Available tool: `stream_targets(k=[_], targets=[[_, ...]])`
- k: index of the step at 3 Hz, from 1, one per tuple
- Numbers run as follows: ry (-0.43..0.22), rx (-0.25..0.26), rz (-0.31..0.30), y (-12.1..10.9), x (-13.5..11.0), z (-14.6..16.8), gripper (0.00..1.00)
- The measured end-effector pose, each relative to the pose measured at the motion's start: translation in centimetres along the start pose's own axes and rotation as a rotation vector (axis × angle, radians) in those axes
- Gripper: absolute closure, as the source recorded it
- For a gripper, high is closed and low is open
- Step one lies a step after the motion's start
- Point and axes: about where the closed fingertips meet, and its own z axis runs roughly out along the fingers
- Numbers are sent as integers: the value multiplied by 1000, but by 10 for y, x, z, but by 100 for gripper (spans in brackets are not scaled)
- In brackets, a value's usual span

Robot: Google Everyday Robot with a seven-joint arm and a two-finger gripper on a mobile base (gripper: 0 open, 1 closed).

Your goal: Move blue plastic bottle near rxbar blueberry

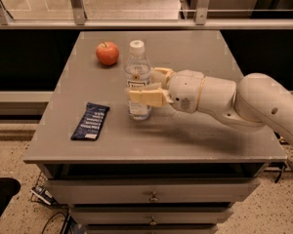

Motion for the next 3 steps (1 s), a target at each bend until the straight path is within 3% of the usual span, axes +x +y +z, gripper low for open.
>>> stream_targets(k=[1,3], targets=[[0,-4,0,2,0,2,82],[0,-12,-3,5,-2,5,36]])
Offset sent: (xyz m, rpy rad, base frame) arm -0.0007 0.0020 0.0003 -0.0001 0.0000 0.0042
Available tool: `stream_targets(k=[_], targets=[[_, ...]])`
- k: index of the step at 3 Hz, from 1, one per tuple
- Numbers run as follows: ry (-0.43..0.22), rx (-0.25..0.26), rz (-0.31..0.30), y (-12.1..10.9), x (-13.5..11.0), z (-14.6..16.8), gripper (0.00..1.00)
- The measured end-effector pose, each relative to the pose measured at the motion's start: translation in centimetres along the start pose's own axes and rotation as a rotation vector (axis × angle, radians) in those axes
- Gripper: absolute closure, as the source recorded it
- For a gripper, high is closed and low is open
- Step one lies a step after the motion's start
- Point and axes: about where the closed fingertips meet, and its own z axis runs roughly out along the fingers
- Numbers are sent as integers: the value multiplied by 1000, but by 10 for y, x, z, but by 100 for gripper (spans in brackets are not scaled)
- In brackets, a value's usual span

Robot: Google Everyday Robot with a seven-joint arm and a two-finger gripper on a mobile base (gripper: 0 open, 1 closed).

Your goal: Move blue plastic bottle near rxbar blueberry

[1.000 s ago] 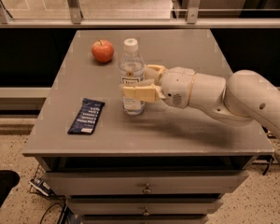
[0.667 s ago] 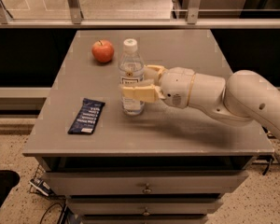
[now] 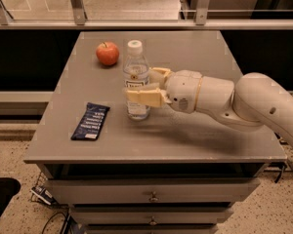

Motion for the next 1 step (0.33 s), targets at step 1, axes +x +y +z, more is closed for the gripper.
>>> stream_targets(k=[1], targets=[[0,-4,-1,1,-1,2,13]])
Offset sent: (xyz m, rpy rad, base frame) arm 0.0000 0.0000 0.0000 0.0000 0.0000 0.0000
